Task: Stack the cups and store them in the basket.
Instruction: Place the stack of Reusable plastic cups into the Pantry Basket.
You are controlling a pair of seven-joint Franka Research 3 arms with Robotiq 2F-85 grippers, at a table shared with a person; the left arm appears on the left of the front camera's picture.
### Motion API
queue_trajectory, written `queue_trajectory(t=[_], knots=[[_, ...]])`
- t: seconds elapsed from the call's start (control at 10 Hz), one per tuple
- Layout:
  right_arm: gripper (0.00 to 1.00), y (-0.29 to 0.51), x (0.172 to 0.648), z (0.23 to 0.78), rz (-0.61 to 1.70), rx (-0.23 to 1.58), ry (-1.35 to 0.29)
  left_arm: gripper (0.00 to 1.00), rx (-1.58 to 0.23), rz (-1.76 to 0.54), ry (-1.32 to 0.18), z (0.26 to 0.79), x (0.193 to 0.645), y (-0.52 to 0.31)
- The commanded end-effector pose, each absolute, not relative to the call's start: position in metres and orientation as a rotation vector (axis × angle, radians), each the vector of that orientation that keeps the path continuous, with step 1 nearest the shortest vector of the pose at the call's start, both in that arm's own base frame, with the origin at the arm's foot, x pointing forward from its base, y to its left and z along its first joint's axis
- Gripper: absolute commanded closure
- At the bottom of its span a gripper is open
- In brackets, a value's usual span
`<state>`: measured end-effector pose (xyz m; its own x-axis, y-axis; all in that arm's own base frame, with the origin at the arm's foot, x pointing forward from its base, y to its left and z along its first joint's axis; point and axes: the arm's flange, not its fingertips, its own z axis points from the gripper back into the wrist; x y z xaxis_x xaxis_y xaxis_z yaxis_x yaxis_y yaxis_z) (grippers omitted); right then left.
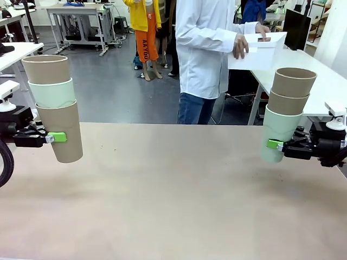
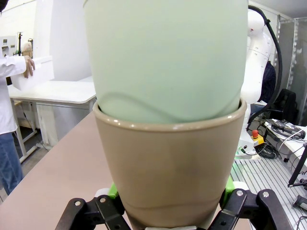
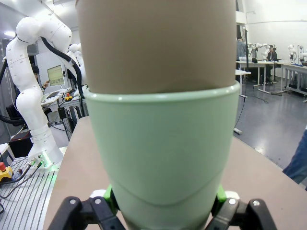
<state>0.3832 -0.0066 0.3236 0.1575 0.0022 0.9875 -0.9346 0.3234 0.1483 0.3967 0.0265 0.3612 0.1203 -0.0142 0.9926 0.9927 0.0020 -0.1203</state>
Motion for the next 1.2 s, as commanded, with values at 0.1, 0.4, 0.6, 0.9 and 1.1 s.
queue_trajectory(t=[0.1, 0.4, 0.6, 0.9, 1.1], knots=[[0.17, -0.0064, 0.3837, 0.3272, 0.873, 1.013, -1.223, 0.14, -1.264, -1.126, -1.117, 0.3649, 0.3963, 0.0255], [0.17, -0.0064, 0.3837, 0.3272, 0.873, 1.013, -1.223, 0.14, -1.264, -1.126, -1.117, 0.3649, 0.3963, 0.0255], [0.17, -0.0064, 0.3837, 0.3272, 0.873, 1.013, -1.223, 0.14, -1.264, -1.126, -1.117, 0.3649, 0.3963, 0.0255], [0.17, -0.0064, 0.3837, 0.3272, 0.873, 1.013, -1.223, 0.14, -1.264, -1.126, -1.117, 0.3649, 0.3963, 0.0255], [0.17, -0.0064, 0.3837, 0.3272, 0.873, 1.013, -1.223, 0.14, -1.264, -1.126, -1.117, 0.3649, 0.3963, 0.0255]])
